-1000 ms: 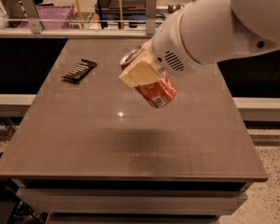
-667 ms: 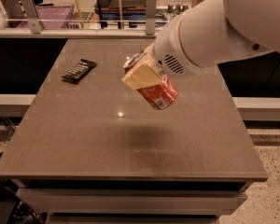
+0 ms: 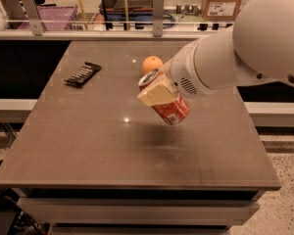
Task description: Knock coke can over
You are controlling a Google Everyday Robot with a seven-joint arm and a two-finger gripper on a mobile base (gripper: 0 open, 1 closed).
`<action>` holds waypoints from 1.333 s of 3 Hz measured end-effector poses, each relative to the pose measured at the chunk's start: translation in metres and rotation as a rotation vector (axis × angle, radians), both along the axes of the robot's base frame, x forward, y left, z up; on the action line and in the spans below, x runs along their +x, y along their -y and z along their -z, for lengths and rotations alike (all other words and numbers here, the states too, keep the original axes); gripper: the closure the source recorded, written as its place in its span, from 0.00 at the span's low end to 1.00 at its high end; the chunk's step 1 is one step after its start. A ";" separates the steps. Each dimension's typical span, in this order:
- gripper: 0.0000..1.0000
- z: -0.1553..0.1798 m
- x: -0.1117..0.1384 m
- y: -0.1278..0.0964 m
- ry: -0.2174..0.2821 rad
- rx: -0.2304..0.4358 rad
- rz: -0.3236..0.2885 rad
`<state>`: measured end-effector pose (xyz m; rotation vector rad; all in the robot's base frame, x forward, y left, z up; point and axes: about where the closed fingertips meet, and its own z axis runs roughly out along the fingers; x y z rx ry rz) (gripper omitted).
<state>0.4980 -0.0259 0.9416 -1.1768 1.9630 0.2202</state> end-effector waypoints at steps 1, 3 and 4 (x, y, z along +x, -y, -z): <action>1.00 0.016 0.006 0.006 -0.023 -0.033 0.007; 1.00 0.040 0.015 0.018 -0.101 -0.173 0.054; 1.00 0.051 0.017 0.019 -0.138 -0.228 0.065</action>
Offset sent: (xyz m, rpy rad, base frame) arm 0.0179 -0.0259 -0.0450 -0.1926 0.1112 -0.0719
